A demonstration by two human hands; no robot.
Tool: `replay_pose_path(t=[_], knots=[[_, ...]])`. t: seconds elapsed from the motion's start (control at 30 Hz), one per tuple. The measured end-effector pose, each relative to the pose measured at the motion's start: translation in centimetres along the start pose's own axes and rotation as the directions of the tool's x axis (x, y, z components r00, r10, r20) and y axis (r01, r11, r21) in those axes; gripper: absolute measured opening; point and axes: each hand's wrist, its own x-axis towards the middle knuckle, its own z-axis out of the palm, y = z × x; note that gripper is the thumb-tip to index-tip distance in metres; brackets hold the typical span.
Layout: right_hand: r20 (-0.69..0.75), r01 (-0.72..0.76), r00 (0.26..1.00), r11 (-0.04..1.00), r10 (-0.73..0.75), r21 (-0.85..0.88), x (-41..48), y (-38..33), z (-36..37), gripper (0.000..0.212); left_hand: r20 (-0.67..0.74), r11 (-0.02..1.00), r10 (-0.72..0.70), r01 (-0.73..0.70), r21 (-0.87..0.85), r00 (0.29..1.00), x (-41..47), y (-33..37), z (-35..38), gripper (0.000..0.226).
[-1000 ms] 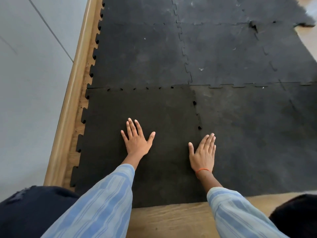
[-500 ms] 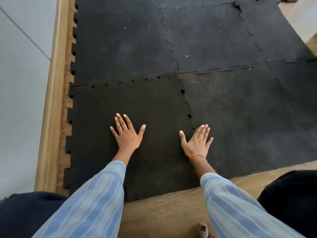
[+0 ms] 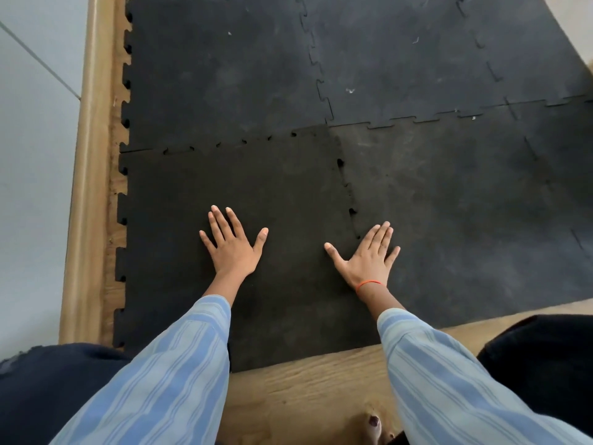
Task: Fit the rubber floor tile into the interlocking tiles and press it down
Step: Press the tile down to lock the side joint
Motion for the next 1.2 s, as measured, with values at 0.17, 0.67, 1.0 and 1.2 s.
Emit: replay_pose_path(t=[0.17,0.67,1.0,1.2], knots=[[-0.075,0.027,0.997,0.999,-0.031,-0.046,-0.1,0.2,1.0,0.125,-0.008,1.0,-0.009,0.009,0.005,1.0,0.1,0.1,0.3,0.096],[-0.228,0.173,0.957,0.984,-0.18,-0.048,-2.2,1.8,2.8,0.101,-0.07,1.0,0.015,-0.017,-0.018,0.997,0.1,-0.2,0.8,0.096],[-0.309,0.273,0.908,0.959,-0.284,-0.08,-5.4,3.5,3.9,0.076,-0.155,0.999,0.008,-0.015,-0.043,0.988,-0.3,0.0,1.3,0.093],[-0.383,0.32,0.876,0.947,-0.293,0.007,-1.5,0.9,2.6,0.055,-0.206,0.998,0.011,-0.024,-0.065,0.978,-0.4,-0.1,1.6,0.093]])
